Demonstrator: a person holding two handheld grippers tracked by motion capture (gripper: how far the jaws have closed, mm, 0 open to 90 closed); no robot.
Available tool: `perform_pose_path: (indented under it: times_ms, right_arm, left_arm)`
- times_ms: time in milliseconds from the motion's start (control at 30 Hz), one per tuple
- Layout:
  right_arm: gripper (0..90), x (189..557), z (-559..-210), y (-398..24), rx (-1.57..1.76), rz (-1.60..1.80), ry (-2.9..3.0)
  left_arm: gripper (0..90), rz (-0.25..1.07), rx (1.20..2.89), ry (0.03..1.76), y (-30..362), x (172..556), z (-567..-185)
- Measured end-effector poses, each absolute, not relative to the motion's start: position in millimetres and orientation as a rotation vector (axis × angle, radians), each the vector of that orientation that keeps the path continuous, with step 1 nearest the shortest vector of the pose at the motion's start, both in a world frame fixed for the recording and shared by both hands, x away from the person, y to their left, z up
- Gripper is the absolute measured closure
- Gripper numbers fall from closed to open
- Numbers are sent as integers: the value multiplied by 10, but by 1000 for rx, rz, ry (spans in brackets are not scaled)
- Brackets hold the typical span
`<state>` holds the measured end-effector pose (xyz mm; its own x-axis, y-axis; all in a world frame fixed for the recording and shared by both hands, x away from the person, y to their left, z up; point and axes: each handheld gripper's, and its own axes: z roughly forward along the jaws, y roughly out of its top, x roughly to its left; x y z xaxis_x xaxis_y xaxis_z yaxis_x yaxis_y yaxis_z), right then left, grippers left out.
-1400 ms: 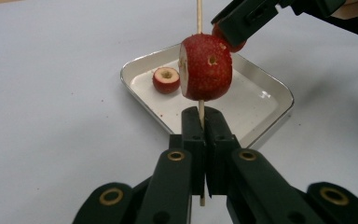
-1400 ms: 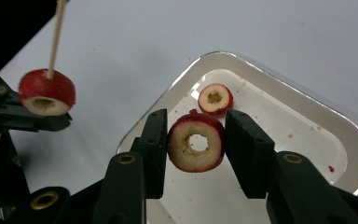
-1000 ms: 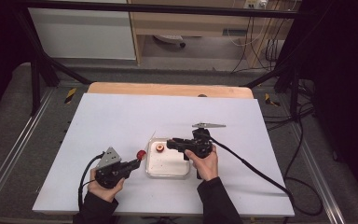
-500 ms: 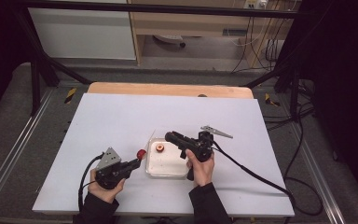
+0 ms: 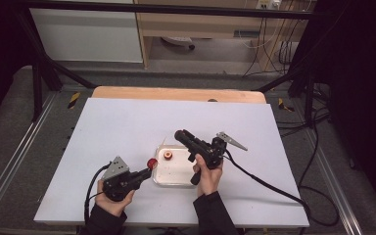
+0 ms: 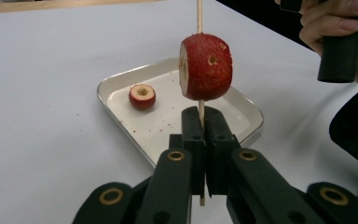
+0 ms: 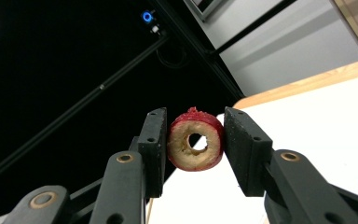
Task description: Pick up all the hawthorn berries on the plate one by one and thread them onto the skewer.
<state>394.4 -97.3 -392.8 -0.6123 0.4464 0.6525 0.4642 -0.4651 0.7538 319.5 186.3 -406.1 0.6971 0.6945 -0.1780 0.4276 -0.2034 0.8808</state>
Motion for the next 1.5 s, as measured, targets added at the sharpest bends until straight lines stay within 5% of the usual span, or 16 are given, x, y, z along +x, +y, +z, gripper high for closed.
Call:
perform_pose_path:
  times_ms: [1500]
  right_arm:
    - [613, 3894, -4037, -843, -1368, -2419, -1303]
  left_arm:
    - [883, 234, 1782, 901, 1597, 3182, -4059]
